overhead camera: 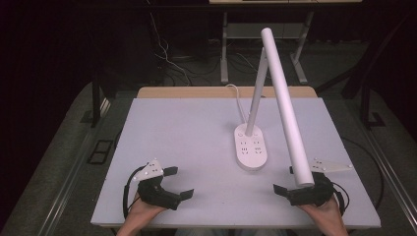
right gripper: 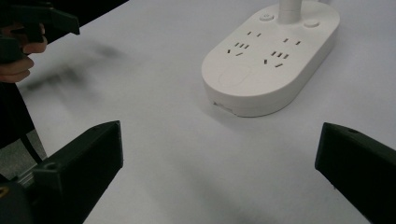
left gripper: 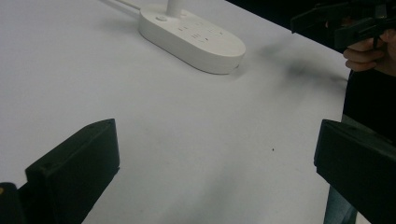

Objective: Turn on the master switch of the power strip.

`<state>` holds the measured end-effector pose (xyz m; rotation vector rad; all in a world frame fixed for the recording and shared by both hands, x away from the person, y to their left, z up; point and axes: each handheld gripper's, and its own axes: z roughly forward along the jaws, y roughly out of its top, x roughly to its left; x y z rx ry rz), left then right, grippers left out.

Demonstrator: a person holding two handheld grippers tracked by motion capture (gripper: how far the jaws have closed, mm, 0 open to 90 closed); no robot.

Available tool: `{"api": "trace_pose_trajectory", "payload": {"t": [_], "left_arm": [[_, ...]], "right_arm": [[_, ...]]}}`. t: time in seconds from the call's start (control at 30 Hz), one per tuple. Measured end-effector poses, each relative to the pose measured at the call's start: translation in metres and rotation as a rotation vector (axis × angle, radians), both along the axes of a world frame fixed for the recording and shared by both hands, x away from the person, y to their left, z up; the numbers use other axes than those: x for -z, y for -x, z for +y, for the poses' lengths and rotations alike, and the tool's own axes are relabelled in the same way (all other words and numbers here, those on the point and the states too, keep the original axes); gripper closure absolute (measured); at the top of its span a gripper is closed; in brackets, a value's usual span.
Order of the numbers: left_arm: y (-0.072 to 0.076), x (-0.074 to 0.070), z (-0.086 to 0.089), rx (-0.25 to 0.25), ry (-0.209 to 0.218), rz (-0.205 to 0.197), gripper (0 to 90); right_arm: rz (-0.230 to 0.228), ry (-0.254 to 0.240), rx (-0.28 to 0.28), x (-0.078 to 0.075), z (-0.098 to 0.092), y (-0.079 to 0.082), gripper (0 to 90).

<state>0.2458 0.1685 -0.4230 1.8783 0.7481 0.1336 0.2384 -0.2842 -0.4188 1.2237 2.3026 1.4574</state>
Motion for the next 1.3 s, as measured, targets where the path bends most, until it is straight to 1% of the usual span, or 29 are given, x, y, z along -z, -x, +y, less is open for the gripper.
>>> {"api": "trace_pose_trajectory", "payload": {"t": [0.2,0.3,0.53,0.73,0.83,0.97,1.1,1.17,1.3], "left_arm": [[0.0,0.0,0.001,-0.003,0.007,0.004,0.0],[-0.001,0.0,0.002,-0.002,0.008,0.012,0.0],[-0.001,-0.001,0.002,0.006,-0.002,0.019,0.0],[-0.002,-0.002,0.003,0.006,0.003,0.028,0.0],[-0.004,-0.004,0.003,0.007,-0.002,0.031,0.0],[-0.006,-0.007,0.006,0.011,0.006,0.037,0.0],[-0.008,-0.014,0.007,0.017,0.004,0.039,0.0],[-0.009,-0.015,0.006,0.019,0.005,0.038,0.0],[-0.012,-0.018,0.005,0.027,-0.011,0.048,0.0]], "right_arm": [[0.003,0.004,-0.004,0.0,0.0,0.0,0.4],[0.02,0.007,-0.005,0.001,0.001,-0.001,0.4],[0.018,0.002,-0.007,0.001,-0.002,-0.001,0.4],[0.02,0.002,-0.001,0.0,-0.003,0.0,0.4],[0.021,0.002,-0.002,0.0,-0.003,0.0,0.4],[0.022,0.001,-0.001,0.0,-0.003,0.0,0.4],[0.021,0.003,-0.002,0.0,-0.002,0.0,0.4],[0.018,0.006,-0.004,0.0,-0.002,0.001,0.4],[0.016,0.005,-0.004,0.0,-0.002,0.001,0.4]]}}
